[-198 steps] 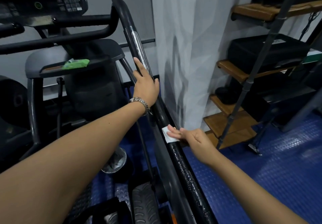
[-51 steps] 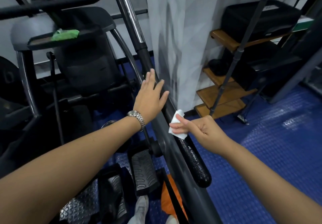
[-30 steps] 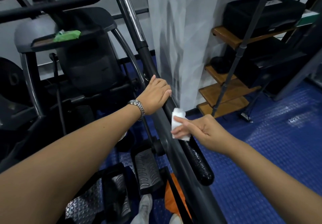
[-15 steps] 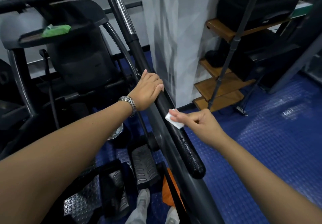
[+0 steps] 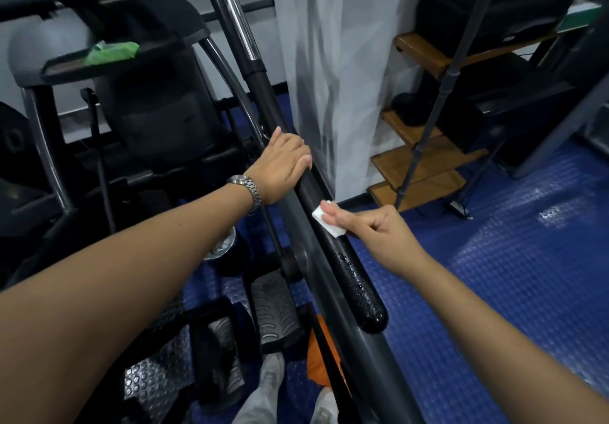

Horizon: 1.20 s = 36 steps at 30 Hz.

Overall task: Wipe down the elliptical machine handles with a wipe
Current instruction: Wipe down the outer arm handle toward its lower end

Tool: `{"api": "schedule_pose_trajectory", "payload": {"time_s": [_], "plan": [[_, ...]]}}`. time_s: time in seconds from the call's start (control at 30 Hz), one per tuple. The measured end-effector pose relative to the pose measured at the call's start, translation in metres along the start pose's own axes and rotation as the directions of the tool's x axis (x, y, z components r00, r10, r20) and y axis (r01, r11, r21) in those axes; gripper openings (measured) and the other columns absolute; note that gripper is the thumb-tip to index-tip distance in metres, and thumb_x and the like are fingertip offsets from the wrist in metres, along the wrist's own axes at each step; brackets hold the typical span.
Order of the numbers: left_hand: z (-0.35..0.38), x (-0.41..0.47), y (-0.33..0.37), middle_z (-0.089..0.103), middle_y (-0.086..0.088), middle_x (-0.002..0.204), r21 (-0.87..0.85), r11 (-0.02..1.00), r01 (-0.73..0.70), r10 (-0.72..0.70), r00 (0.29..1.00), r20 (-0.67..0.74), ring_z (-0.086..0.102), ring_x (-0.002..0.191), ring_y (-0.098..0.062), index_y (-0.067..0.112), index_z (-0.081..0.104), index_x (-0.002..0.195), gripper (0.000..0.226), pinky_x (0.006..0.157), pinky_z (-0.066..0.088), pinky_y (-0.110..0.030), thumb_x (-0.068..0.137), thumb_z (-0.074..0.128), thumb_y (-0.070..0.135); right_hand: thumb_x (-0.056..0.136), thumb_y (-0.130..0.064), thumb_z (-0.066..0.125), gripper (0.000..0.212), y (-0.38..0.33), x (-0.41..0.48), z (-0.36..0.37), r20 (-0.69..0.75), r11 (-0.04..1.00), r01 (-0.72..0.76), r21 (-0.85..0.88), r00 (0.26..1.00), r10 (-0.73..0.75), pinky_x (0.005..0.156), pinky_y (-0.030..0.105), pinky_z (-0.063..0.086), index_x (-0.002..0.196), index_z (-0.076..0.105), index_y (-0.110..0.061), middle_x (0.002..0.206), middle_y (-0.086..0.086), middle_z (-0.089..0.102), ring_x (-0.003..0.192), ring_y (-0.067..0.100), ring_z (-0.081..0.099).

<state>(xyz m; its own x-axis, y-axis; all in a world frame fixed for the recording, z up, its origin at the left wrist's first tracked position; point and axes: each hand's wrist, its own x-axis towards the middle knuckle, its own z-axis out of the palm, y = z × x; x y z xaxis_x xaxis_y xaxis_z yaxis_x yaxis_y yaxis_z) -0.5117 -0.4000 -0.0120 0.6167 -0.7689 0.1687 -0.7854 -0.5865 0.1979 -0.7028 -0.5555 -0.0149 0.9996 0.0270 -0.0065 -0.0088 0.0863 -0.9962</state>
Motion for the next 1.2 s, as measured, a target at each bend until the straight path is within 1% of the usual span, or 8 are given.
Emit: {"api": "schedule_pose_trajectory", "payload": {"time_s": [0.17, 0.27, 0.4, 0.5, 0.57, 0.7, 0.8, 1.2], "plan": [[0.000, 0.000, 0.001, 0.051, -0.002, 0.097, 0.001, 1.000, 0.000, 0.000, 1.000, -0.006, 0.041, 0.118, -0.019, 0.018, 0.057, 0.089, 0.055, 0.115, -0.002, -0.034, 0.092, 0.007, 0.041, 0.087, -0.028, 0.056, 0.050, -0.005, -0.008, -0.003, -0.004, 1.000, -0.015, 0.016, 1.000, 0.015, 0.093, 0.018, 0.048, 0.093, 0.065, 0.021, 0.102, 0.013, 0.072, 0.109, 0.010, 0.065], [0.000, -0.001, 0.002, 0.051, -0.002, 0.099, 0.002, 1.000, 0.006, -0.006, 1.000, -0.010, 0.041, 0.118, -0.019, 0.018, 0.057, 0.089, 0.055, 0.114, -0.002, -0.031, 0.091, 0.007, 0.040, 0.096, -0.022, 0.051, 0.044, -0.005, 0.001, 0.002, 0.002, 0.998, -0.023, -0.062, 1.000, 0.023, 0.098, 0.020, 0.046, 0.092, 0.067, 0.019, 0.105, 0.009, 0.072, 0.112, 0.008, 0.063], [-0.001, -0.001, 0.003, 0.051, -0.004, 0.101, 0.000, 1.000, 0.005, -0.005, 1.000, -0.024, 0.040, 0.117, -0.019, 0.017, 0.059, 0.090, 0.056, 0.111, -0.005, -0.026, 0.090, 0.008, 0.040, 0.093, -0.029, 0.048, 0.063, 0.000, -0.016, -0.003, 0.009, 0.996, 0.006, -0.093, 1.000, -0.005, 0.092, 0.013, 0.045, 0.090, 0.053, 0.034, 0.106, 0.014, 0.071, 0.111, 0.002, 0.061], [0.001, -0.001, 0.002, 0.052, -0.004, 0.101, -0.002, 1.000, 0.001, -0.001, 1.000, -0.030, 0.040, 0.118, -0.019, 0.017, 0.058, 0.090, 0.056, 0.111, -0.005, -0.026, 0.091, 0.008, 0.040, 0.098, -0.013, 0.046, 0.039, -0.004, -0.022, -0.006, -0.015, 0.996, -0.034, -0.077, 0.999, 0.033, 0.092, 0.012, 0.045, 0.094, 0.066, 0.021, 0.106, 0.013, 0.071, 0.111, 0.007, 0.063], [0.001, -0.001, 0.002, 0.052, -0.003, 0.100, -0.003, 1.000, 0.002, -0.002, 1.000, -0.026, 0.040, 0.118, -0.019, 0.018, 0.058, 0.089, 0.055, 0.112, -0.003, -0.028, 0.091, 0.008, 0.040, 0.098, -0.011, 0.048, 0.036, -0.004, -0.014, -0.003, -0.037, 0.996, -0.017, -0.087, 0.999, 0.014, 0.094, 0.015, 0.046, 0.093, 0.067, 0.019, 0.105, 0.014, 0.071, 0.110, 0.008, 0.064], [0.000, 0.000, 0.002, 0.051, -0.003, 0.100, 0.016, 1.000, 0.008, -0.007, 1.000, -0.008, 0.040, 0.116, -0.018, 0.018, 0.058, 0.090, 0.055, 0.113, -0.002, -0.030, 0.091, 0.007, 0.039, 0.087, -0.006, 0.066, 0.021, -0.002, -0.013, 0.001, -0.023, 0.992, 0.028, -0.120, 0.999, -0.031, 0.102, 0.021, 0.044, 0.102, 0.069, 0.007, 0.113, 0.009, 0.069, 0.116, 0.007, 0.060], [0.000, 0.000, 0.002, 0.050, -0.002, 0.099, 0.009, 1.000, 0.001, -0.001, 1.000, -0.020, 0.041, 0.115, -0.018, 0.019, 0.057, 0.089, 0.052, 0.113, -0.003, -0.030, 0.092, 0.009, 0.037, 0.079, 0.002, 0.072, 0.023, -0.002, -0.024, -0.009, -0.009, 0.997, 0.000, -0.073, 1.000, -0.001, 0.099, 0.021, 0.046, 0.102, 0.071, 0.000, 0.108, 0.003, 0.071, 0.112, 0.010, 0.063], [0.003, -0.001, 0.000, 0.051, -0.002, 0.097, -0.005, 1.000, -0.002, 0.002, 0.999, -0.037, 0.042, 0.117, -0.018, 0.018, 0.057, 0.088, 0.052, 0.115, -0.001, -0.034, 0.093, 0.009, 0.039, 0.078, 0.005, 0.070, 0.026, -0.002, -0.018, -0.014, -0.011, 0.998, -0.018, -0.062, 1.000, 0.017, 0.096, 0.021, 0.048, 0.105, 0.068, 0.006, 0.106, 0.004, 0.071, 0.109, 0.011, 0.065]]}}
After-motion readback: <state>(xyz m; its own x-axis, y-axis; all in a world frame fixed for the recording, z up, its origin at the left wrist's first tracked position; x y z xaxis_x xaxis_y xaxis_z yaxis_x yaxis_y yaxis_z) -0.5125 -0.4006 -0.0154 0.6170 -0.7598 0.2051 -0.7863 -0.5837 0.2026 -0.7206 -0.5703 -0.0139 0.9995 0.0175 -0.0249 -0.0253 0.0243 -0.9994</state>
